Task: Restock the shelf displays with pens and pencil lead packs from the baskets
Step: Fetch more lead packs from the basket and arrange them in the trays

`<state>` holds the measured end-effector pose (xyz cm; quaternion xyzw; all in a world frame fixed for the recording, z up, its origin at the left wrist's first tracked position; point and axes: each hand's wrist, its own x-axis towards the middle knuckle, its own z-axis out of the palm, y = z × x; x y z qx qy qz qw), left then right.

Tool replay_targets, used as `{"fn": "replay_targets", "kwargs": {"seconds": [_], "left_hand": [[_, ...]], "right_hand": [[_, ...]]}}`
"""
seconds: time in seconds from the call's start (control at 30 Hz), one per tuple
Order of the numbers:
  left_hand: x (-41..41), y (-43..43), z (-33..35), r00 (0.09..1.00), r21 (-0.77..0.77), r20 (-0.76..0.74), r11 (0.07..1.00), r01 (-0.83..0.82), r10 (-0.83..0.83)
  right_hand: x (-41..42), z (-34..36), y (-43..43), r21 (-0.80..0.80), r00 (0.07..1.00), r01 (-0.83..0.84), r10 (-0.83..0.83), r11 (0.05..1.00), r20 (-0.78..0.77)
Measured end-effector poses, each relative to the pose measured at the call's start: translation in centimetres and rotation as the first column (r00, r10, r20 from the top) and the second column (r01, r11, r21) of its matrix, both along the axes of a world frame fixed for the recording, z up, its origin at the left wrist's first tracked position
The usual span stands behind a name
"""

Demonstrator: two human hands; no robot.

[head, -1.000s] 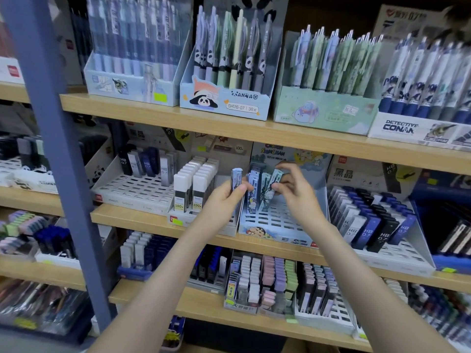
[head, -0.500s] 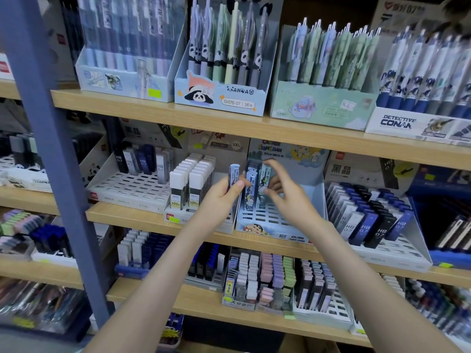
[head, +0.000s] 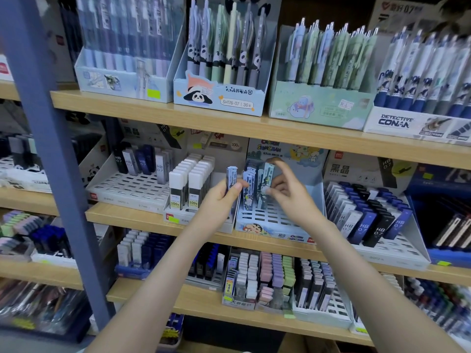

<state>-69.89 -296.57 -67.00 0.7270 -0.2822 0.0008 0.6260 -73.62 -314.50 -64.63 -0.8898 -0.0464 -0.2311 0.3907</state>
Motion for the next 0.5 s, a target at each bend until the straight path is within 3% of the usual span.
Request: {"fn": "replay_targets", "kwargs": {"seconds": [0.37,0.5], "left_hand": [[-0.2,0.1,-0.3,1.000,-0.061,-0.004,0.998,0.007,-0.007],[-0.4,0.2,-0.5,1.000,-0.134,-0.007,0.991,0.003,-0.004]], "right_hand": [[0.2,-1.2,-0.2,0.223,0.996,0.037,-0.054,0.974,0.071],[0.3,-1.3,-0.3,0.186,0.995,0.067,-0.080,0.980,0.064]]}}
